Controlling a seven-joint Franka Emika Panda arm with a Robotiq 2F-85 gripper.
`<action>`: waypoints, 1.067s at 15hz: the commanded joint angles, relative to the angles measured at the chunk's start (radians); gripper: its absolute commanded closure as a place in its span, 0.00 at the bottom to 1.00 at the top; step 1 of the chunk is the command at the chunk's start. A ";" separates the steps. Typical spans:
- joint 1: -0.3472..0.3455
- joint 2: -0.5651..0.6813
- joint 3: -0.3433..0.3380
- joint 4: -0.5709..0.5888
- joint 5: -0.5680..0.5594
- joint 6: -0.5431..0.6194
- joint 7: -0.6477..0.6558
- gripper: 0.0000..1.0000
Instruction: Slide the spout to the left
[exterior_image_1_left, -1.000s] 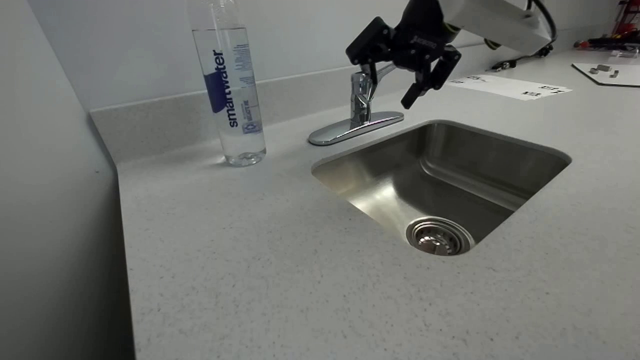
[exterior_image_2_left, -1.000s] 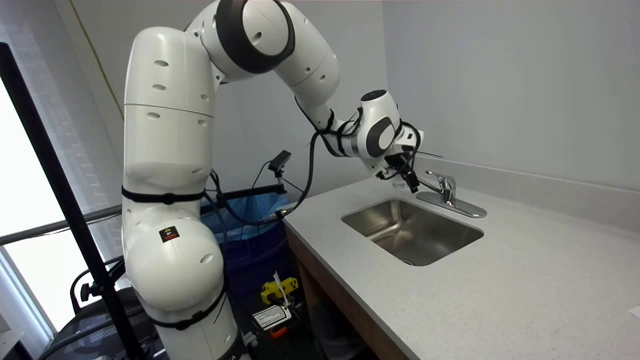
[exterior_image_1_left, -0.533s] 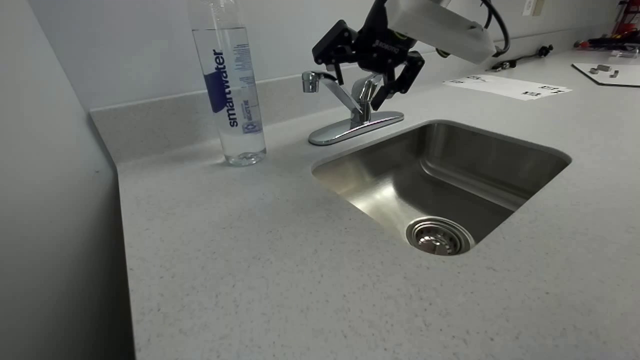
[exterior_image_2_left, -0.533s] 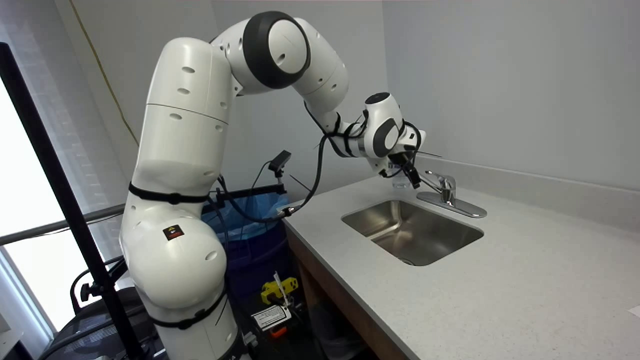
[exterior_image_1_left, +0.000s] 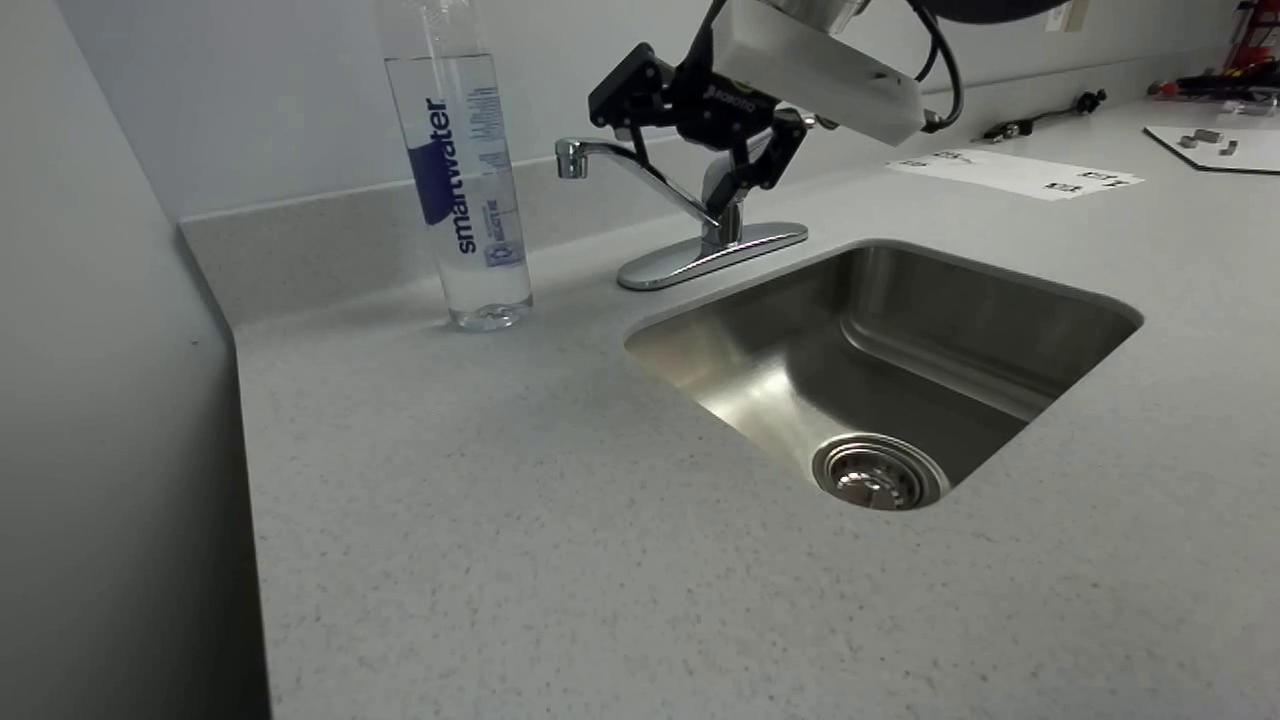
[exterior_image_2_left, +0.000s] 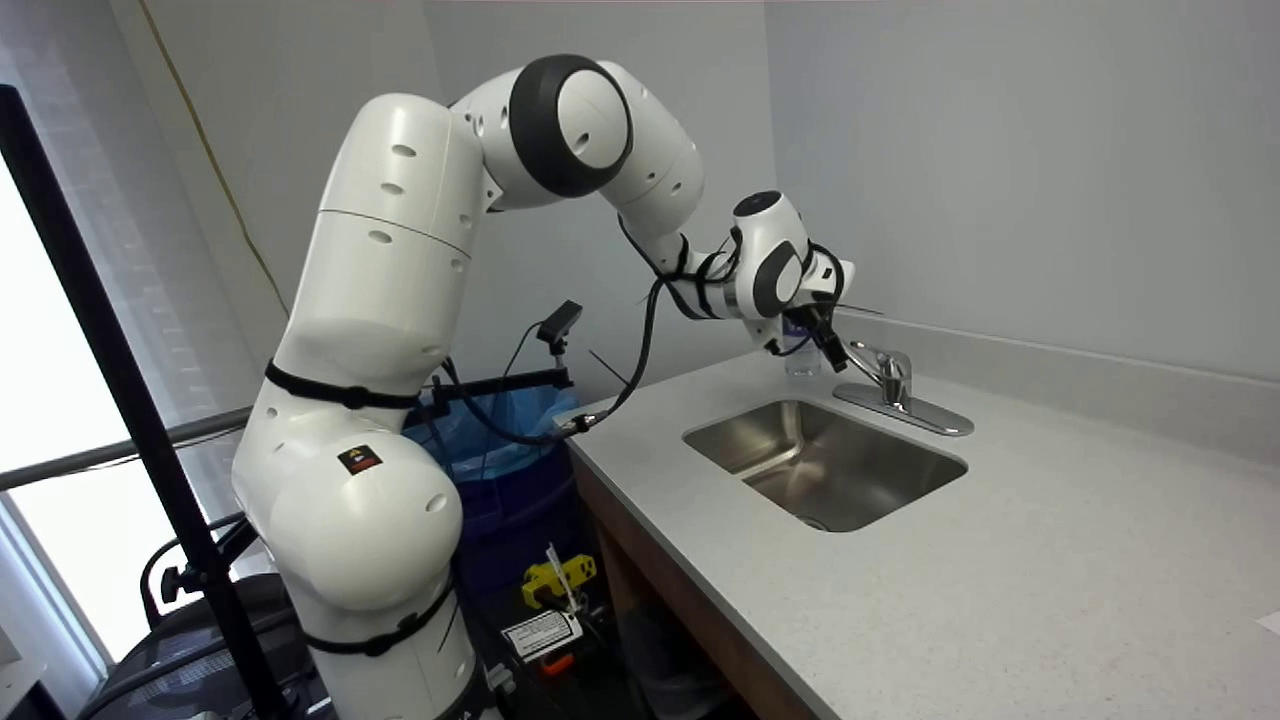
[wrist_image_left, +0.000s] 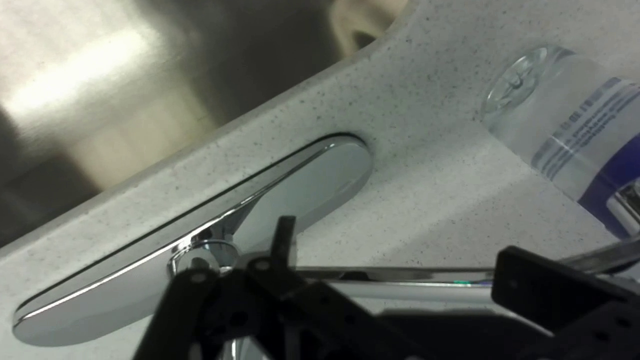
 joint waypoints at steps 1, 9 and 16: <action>0.039 0.026 -0.044 0.037 0.027 0.003 -0.005 0.00; -0.006 -0.106 -0.026 -0.084 0.038 -0.125 -0.067 0.00; -0.082 -0.287 -0.002 -0.220 0.061 -0.265 -0.155 0.00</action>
